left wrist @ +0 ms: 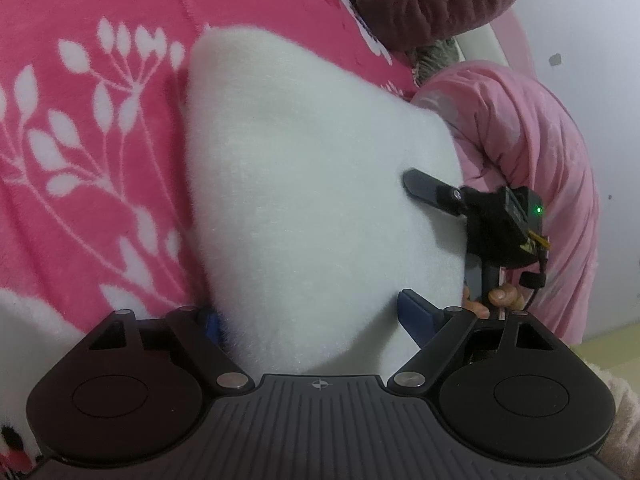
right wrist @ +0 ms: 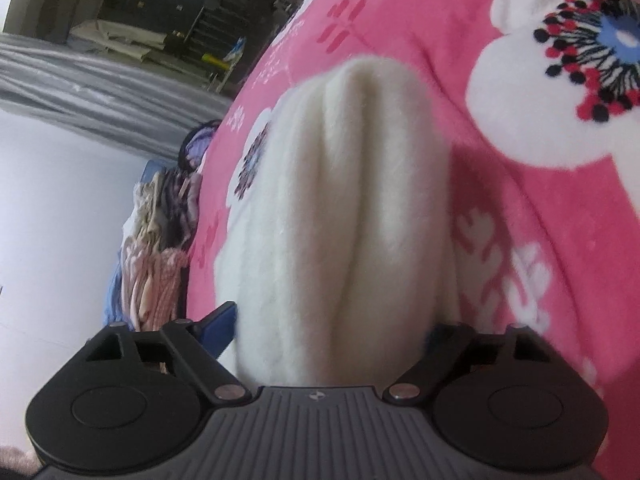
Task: Fold clothes
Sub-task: 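Close the right gripper on the folded cream sweater's edge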
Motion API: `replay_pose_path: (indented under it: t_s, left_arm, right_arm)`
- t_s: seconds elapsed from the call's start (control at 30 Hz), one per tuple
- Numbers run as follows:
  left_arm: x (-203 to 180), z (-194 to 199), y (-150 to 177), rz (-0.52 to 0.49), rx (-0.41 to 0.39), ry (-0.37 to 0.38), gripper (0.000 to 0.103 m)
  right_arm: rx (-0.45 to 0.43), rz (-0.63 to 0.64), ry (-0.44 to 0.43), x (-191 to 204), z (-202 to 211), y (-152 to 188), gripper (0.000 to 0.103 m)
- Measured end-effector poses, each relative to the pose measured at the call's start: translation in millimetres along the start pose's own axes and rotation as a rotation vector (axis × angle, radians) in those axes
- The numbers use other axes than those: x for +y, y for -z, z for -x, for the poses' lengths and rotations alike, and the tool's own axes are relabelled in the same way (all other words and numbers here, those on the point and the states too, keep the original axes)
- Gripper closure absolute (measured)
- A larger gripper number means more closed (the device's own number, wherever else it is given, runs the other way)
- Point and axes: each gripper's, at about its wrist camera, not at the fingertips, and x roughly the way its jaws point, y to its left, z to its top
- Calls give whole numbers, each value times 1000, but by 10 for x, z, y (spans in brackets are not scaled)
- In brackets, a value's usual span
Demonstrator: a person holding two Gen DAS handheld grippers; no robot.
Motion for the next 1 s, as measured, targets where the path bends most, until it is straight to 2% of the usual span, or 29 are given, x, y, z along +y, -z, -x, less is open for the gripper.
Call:
replay_pose_path:
  t_s: [0.13, 0.3, 0.43, 0.47, 0.53, 0.6, 0.67, 0.73, 0.8, 1.0]
  left_arm:
    - [-26, 5, 19, -12, -5, -25, 26]
    - [-36, 23, 22, 28, -13, -52, 32]
    - [-158, 62, 46, -14, -33, -93, 42]
    - [-241, 82, 67, -52, -43, -101, 46]
    - [-418, 125, 111, -134, -65, -116, 46]
    - [-618, 132, 181, -256, -72, -137, 44]
    - [-740, 67, 219, -356, -60, -160, 37]
    - [-723, -18, 189, -360, -41, -164, 34]
    - [-616, -87, 138, -311, -24, -163, 33]
    - [-398, -187, 4, -163, -8, -109, 22]
  right_arm:
    - [-23, 15, 48, 77, 4, 23, 25]
    - [-37, 136, 134, 328, 58, 100, 37]
    - [-42, 216, 180, 502, 63, 137, 39]
    - [-44, 222, 182, 524, 63, 144, 40]
    - [-48, 222, 178, 529, 69, 153, 40]
    - [-53, 198, 152, 439, 91, 145, 40]
    - [-58, 148, 109, 296, 111, 133, 40]
    - [-59, 106, 73, 177, 110, 122, 40]
    - [-59, 97, 58, 133, 103, 116, 40]
    - [-57, 94, 57, 123, 102, 106, 40]
